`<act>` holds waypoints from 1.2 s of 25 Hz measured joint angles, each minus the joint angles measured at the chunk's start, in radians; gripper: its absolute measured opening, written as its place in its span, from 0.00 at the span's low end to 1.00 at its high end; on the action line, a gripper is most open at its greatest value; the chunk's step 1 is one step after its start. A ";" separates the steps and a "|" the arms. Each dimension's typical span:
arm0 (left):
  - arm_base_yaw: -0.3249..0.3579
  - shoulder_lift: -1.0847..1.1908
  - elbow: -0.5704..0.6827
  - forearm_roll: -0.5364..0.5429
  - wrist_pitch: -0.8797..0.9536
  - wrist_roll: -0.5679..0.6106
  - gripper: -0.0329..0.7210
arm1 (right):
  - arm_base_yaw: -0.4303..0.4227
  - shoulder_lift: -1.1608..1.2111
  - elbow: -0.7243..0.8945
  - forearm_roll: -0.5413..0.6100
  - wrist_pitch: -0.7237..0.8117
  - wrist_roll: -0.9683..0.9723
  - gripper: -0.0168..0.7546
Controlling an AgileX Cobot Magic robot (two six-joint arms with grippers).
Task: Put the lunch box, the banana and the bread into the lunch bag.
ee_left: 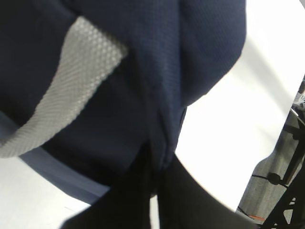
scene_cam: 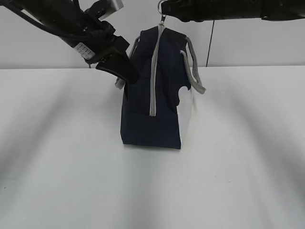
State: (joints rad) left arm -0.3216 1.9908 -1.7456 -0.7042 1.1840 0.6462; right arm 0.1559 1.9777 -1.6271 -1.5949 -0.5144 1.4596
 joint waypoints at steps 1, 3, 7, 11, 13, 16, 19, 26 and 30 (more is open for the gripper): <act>0.000 0.000 0.000 0.000 0.001 0.000 0.04 | -0.008 0.012 -0.014 -0.004 -0.020 0.017 0.00; 0.000 0.000 0.000 0.001 0.001 0.000 0.04 | -0.026 0.039 -0.042 -0.017 -0.066 0.044 0.00; -0.005 0.000 0.000 0.008 0.003 0.000 0.04 | -0.058 0.094 -0.110 -0.051 -0.136 0.108 0.00; -0.009 0.000 0.000 0.010 0.004 0.000 0.04 | -0.078 0.157 -0.202 -0.100 -0.180 0.178 0.00; -0.009 0.000 0.000 0.012 0.004 0.000 0.04 | -0.083 0.189 -0.241 -0.112 -0.197 0.196 0.00; -0.009 0.000 0.000 0.015 0.005 0.000 0.04 | -0.090 0.240 -0.311 -0.127 -0.223 0.226 0.00; -0.010 0.000 0.000 0.015 0.006 0.000 0.04 | -0.099 0.299 -0.380 -0.138 -0.243 0.246 0.00; -0.010 0.000 0.001 0.017 0.011 0.000 0.04 | -0.120 0.421 -0.505 -0.144 -0.254 0.280 0.00; -0.010 0.000 0.001 0.019 0.015 0.000 0.04 | -0.121 0.482 -0.575 -0.144 -0.255 0.290 0.00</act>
State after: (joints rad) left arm -0.3317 1.9908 -1.7447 -0.6854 1.1986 0.6462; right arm 0.0351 2.4594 -2.2024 -1.7393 -0.7699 1.7492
